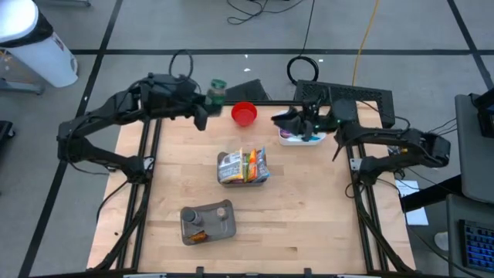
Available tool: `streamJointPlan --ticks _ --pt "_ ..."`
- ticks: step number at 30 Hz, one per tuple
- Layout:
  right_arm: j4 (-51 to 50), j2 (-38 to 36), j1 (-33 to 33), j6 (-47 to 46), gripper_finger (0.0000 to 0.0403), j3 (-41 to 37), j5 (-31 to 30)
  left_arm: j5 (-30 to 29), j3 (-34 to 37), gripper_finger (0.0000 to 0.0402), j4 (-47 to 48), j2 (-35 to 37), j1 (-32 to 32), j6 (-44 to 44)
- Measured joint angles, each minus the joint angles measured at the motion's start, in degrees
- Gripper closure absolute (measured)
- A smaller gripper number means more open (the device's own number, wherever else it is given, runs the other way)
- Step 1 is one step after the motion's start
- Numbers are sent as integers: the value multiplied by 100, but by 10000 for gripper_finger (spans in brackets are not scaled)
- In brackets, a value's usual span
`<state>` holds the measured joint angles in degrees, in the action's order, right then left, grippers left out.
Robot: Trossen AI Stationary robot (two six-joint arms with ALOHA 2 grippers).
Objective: Pick & Place Food Item
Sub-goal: Put the green seasoning bottle into the bottom black bin
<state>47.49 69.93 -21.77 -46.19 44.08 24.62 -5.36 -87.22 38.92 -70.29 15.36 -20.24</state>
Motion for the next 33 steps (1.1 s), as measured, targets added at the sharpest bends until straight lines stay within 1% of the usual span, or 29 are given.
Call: streamJointPlan --ticks 3,6,10,14,16,20,24,30,32,33 --pt "-20 338 427 180 192 283 -490 771 4 194 -319 -234 -82 287" --pt "28 573 739 412 159 454 -838 1304 4 194 -439 -440 -192 492" --pt "351 685 1001 707 121 511 -1281 1742 4 194 -702 -760 -352 640" --pt "637 682 1174 1120 99 511 -1793 2094 7 194 -1284 -1092 -506 659" --pt "726 669 1247 1240 97 509 -1902 2182 7 194 -1552 -1225 -540 649" --pt "895 651 1329 1237 102 516 -1911 2455 7 194 -2181 -1481 -509 604" --pt "1135 673 1381 1267 109 514 -1927 2728 7 195 -2363 -1612 -402 527" --pt "1187 670 1383 1331 110 516 -1917 2838 13 195 -2686 -1636 -264 469" --pt "1087 668 1392 1413 110 518 -1823 2782 11 195 -2748 -1636 -198 439" --pt "1063 690 1398 1479 110 507 -1868 2826 7 195 -2699 -1636 -158 416"
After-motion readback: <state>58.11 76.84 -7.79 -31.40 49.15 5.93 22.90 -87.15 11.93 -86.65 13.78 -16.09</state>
